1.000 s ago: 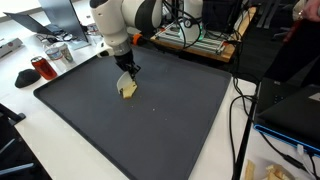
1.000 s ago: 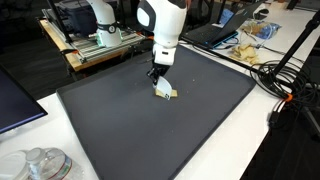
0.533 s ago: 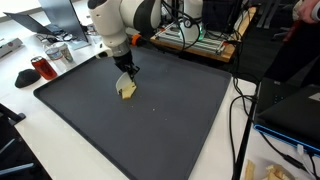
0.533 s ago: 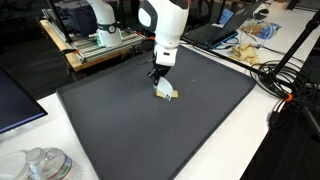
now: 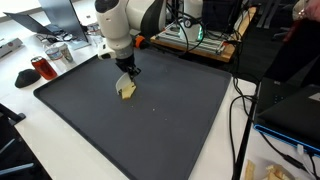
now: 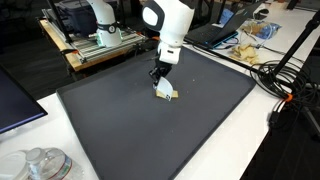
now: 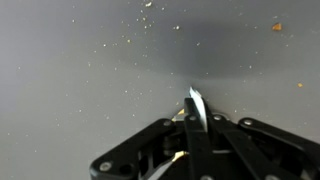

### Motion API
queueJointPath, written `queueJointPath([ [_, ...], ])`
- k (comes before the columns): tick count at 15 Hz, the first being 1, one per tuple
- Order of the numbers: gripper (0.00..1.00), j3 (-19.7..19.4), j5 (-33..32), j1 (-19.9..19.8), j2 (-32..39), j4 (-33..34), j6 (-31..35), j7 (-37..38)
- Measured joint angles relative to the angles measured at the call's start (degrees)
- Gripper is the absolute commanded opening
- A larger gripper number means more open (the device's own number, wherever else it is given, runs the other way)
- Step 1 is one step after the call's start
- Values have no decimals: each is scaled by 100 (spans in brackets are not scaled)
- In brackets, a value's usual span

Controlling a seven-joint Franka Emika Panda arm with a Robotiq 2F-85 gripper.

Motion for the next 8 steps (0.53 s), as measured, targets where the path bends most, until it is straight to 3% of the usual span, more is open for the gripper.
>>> queueJointPath([
  [8,1,-285,-1077,664,187,147,-274,1376],
])
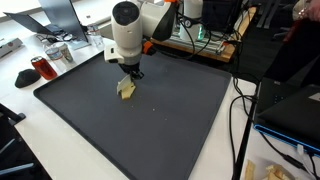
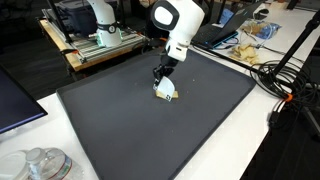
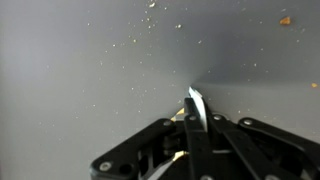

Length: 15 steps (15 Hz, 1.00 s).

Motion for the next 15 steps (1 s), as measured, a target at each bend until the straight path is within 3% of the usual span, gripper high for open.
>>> queueJointPath([
  [15,1,-74,-959,392,258,168,-322,1116],
])
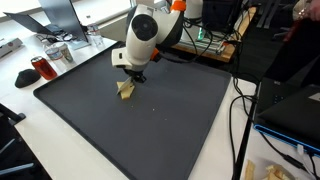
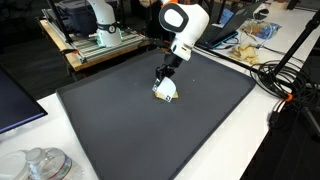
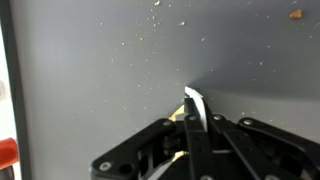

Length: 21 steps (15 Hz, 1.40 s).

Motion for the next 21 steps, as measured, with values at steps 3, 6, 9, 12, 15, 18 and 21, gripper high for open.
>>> queueJointPath([
  [3,1,0,-38,2,25,28,-21,37],
  [6,1,43,15,-81,13,42,-17,-60],
  [9,1,134,248,-310,-58,35,74,-342],
  [12,1,227,702,-659,-159,3,295,-837],
  [15,1,284,1096,-987,-256,-89,583,-1321],
  [18,1,318,1395,-1218,-365,-203,725,-1719],
  [21,1,438,1766,-1414,-554,-372,740,-2197],
])
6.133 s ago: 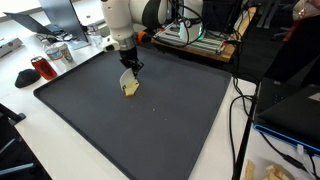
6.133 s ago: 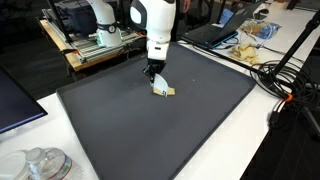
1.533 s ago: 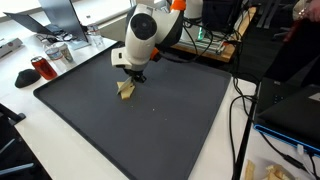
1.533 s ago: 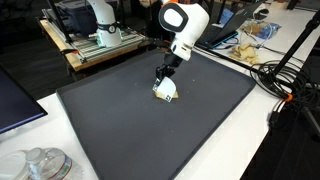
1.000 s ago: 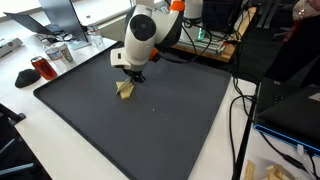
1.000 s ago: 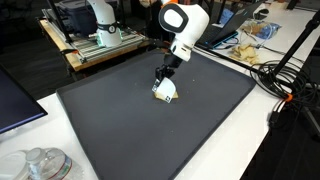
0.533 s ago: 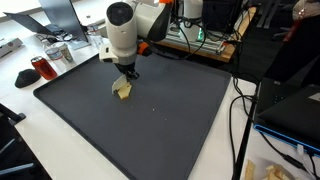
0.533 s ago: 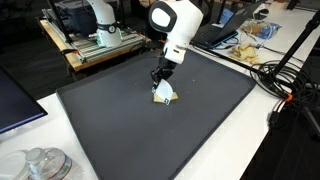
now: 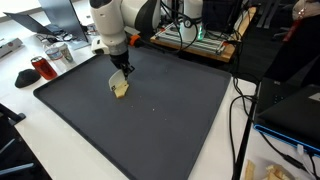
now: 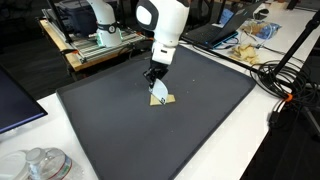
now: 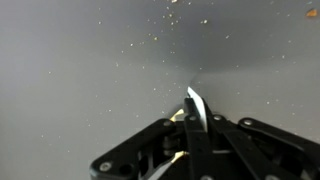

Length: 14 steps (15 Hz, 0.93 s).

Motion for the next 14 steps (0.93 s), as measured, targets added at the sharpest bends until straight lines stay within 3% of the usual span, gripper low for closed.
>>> queueJointPath([
  [6,1,242,766,-247,-541,-329,30,-592],
  [14,1,128,803,-244,-982,-394,700,-87],
])
